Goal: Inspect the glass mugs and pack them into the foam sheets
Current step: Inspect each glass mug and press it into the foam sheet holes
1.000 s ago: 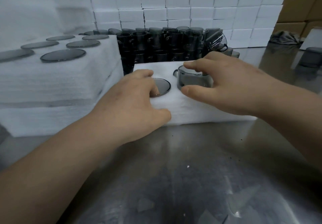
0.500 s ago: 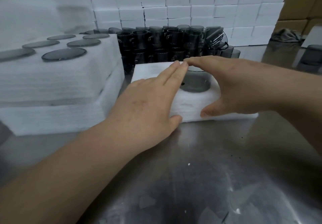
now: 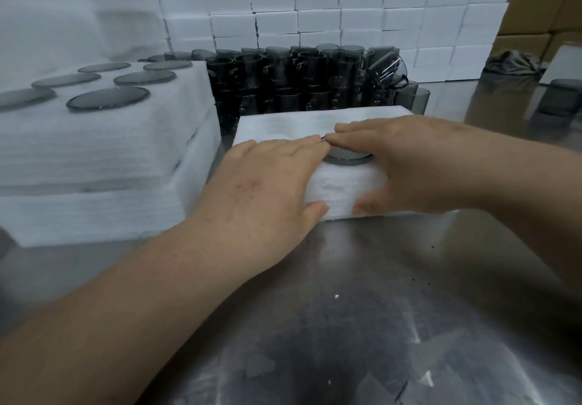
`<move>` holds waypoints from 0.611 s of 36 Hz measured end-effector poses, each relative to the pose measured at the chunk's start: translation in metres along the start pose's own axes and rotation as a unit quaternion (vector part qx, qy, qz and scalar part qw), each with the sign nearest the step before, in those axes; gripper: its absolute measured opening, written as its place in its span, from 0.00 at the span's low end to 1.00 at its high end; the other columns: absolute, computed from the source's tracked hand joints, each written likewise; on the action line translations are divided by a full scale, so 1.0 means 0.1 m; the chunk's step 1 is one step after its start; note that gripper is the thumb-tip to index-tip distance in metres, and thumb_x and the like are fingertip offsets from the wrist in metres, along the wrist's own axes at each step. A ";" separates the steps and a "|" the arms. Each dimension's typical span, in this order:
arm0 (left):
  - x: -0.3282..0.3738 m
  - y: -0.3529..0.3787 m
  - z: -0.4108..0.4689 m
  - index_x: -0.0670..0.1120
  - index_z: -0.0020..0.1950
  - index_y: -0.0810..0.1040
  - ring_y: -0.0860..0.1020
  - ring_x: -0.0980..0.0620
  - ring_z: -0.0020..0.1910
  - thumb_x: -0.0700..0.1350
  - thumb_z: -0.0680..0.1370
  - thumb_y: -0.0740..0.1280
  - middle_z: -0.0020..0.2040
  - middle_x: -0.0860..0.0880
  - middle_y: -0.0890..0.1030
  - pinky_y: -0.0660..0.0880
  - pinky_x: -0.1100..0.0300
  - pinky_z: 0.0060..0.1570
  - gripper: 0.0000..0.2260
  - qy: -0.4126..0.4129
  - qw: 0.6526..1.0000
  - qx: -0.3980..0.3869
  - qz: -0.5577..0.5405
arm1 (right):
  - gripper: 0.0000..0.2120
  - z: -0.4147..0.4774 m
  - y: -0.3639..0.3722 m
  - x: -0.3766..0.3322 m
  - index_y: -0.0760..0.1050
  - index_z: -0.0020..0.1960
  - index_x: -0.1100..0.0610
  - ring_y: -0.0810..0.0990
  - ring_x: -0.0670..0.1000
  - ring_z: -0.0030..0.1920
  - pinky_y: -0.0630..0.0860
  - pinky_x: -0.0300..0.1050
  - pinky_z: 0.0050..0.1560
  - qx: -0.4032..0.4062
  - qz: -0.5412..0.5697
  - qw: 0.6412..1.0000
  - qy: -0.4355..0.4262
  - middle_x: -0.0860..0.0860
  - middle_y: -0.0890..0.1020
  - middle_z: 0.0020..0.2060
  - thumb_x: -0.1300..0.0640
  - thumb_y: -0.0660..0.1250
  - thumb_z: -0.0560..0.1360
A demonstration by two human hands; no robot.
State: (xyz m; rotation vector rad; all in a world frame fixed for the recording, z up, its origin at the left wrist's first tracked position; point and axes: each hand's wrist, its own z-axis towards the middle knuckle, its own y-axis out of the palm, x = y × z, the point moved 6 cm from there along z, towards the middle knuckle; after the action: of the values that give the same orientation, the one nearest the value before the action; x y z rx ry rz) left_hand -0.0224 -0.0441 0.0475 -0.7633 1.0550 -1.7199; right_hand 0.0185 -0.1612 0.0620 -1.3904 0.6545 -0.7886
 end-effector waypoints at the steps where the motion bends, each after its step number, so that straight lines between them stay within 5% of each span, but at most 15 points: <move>1: 0.00 0.00 0.00 0.55 0.71 0.64 0.65 0.55 0.67 0.55 0.72 0.65 0.70 0.59 0.67 0.56 0.58 0.65 0.28 -0.004 1.000 0.000 -0.003 | 0.44 0.00 0.00 0.01 0.50 0.73 0.37 0.60 0.44 0.70 0.60 0.38 0.60 0.003 0.001 1.000 0.002 0.35 0.58 0.72 0.36 0.67 0.62; 8: 0.03 -0.06 -0.02 0.49 0.65 0.73 0.71 0.50 0.63 0.54 0.70 0.64 0.63 0.53 0.76 0.62 0.53 0.64 0.24 -0.013 1.000 0.014 -0.020 | 0.44 0.01 -0.02 0.02 0.50 0.72 0.33 0.63 0.44 0.68 0.60 0.38 0.54 0.012 0.012 1.000 0.002 0.35 0.62 0.70 0.35 0.66 0.60; 19: 0.01 -0.04 -0.02 0.49 0.68 0.71 0.70 0.51 0.64 0.51 0.72 0.67 0.66 0.54 0.73 0.60 0.58 0.61 0.24 -0.018 0.999 0.019 -0.024 | 0.45 0.00 -0.05 0.00 0.54 0.73 0.38 0.61 0.40 0.69 0.59 0.36 0.61 0.053 0.033 0.998 -0.025 0.33 0.60 0.70 0.36 0.63 0.57; 22: 0.00 -0.06 -0.02 0.48 0.66 0.73 0.72 0.50 0.62 0.50 0.73 0.67 0.64 0.53 0.75 0.61 0.58 0.59 0.22 -0.023 0.999 0.027 -0.023 | 0.43 -0.01 -0.12 -0.01 0.60 0.72 0.41 0.66 0.42 0.65 0.60 0.35 0.57 0.085 0.030 0.995 -0.029 0.36 0.67 0.67 0.36 0.62 0.57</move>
State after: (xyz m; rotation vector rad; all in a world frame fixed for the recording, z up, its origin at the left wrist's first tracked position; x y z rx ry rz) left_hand -0.0265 -0.0426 0.0520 -0.7943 0.9634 -1.7547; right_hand 0.0159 -0.1611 0.0738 -1.2290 0.5673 -0.7364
